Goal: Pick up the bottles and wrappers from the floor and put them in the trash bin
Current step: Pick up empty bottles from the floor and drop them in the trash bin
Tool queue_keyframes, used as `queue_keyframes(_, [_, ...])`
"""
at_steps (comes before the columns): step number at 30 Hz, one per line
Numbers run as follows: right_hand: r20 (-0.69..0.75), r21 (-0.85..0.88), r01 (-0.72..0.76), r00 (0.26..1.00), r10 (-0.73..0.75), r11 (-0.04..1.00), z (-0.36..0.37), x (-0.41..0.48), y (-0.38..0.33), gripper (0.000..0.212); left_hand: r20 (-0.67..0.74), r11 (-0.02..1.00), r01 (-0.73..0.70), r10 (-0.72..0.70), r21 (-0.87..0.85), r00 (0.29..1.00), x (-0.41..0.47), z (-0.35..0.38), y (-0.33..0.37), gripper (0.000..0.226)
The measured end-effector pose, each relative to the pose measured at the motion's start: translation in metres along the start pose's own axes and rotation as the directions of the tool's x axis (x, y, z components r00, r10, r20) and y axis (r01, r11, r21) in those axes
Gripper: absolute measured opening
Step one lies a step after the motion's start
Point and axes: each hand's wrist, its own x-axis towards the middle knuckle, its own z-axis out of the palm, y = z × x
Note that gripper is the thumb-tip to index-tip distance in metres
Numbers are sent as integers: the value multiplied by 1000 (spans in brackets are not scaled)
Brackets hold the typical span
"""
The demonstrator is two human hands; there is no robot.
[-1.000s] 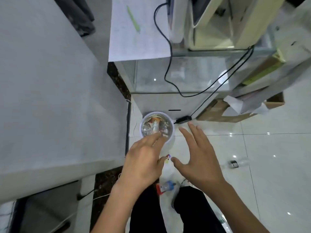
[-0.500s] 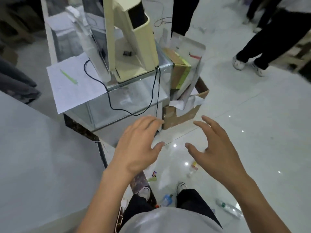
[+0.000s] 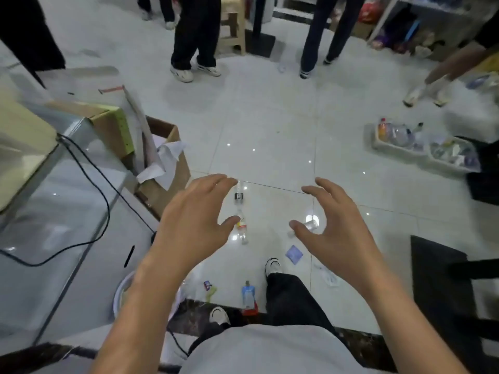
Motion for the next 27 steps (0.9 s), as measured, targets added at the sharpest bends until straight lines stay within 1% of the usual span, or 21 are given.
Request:
queue_keyframes(3, [-69, 17, -66, 995, 67, 998, -12, -15, 9, 60, 33, 993, -116, 116, -1, 993, 11, 4, 18, 65])
queue_keyframes(6, [-151, 58, -120, 980, 127, 991, -30, -23, 24, 58, 59, 985, -174, 174, -5, 983, 24, 6, 34, 64])
queue_keyframes(9, [-215, 61, -167, 961, 176, 984, -50, -30, 46, 59, 51, 973, -229, 230, -11, 972, 39, 11, 55, 64])
queue_keyframes(12, [-213, 78, -225, 948, 236, 971, -64, -34, 70, 60, 63, 965, -261, 261, -6, 963, 52, 21, 82, 65])
queue_keyframes(15, [-175, 135, -236, 950, 258, 962, -73, -30, 98, 59, 73, 958, -285, 285, -8, 956, 68, 36, 111, 65])
queue_keyframes(22, [-120, 187, -197, 968, 222, 962, -110, 3, 175, 60, 133, 972, -232, 224, 45, 965, 107, 69, 174, 65])
queue_keyframes(27, [-24, 207, -153, 987, 161, 966, -133, 38, 221, 61, 110, 989, -102, 90, 108, 990, 131, 83, 208, 63])
